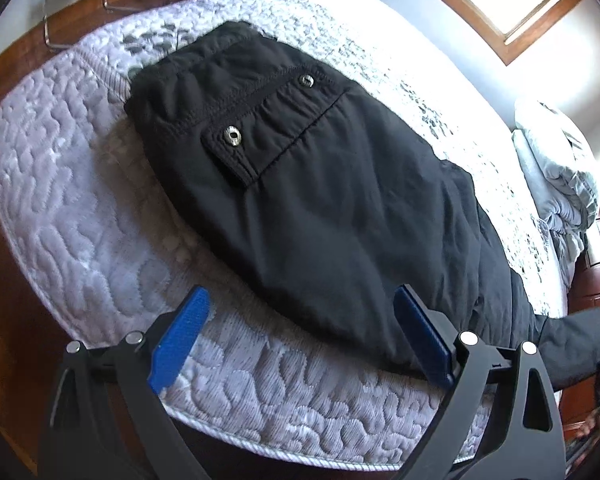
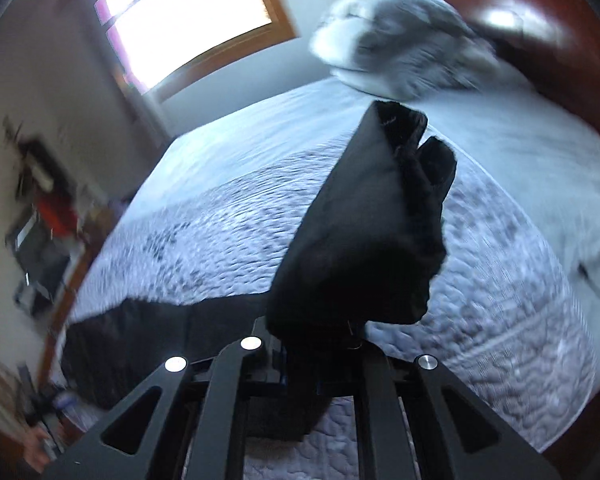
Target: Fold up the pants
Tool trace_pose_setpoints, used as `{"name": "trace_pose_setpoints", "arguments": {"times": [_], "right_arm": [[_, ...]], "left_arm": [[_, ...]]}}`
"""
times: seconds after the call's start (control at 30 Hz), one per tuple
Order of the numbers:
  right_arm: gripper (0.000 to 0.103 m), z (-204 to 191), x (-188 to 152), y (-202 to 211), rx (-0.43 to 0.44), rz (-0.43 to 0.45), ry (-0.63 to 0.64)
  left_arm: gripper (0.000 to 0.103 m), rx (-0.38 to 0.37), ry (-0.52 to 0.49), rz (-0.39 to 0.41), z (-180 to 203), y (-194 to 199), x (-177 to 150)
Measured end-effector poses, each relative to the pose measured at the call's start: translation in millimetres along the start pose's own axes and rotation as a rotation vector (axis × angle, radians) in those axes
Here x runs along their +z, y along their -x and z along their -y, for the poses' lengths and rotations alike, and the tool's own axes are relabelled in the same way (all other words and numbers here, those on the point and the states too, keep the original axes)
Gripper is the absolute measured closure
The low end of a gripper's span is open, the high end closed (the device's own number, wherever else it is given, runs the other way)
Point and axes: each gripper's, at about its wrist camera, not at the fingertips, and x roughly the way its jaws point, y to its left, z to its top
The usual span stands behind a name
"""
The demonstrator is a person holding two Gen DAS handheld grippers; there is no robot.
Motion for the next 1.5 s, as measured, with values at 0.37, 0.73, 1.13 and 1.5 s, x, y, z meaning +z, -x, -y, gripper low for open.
{"name": "trace_pose_setpoints", "arguments": {"times": [0.37,0.73,1.13,1.5], "right_arm": [[0.094,-156.2,-35.7,-45.0,0.070,-0.133,0.381],[0.094,-246.8,-112.0,-105.2,0.070,-0.303,0.629],[0.094,-270.5,-150.9,-122.8,0.084,-0.362,0.731],[0.036,-253.9,-159.2,-123.0,0.268,-0.486,0.608]], "left_arm": [[0.008,-0.027,0.016,0.016,-15.8,21.7,-7.8],[0.008,-0.056,0.078,0.016,-31.6,24.4,-18.3],[0.008,-0.071,0.108,-0.007,-37.3,13.7,-20.7],[0.008,-0.078,0.079,-0.006,-22.3,13.5,-11.7]]}}
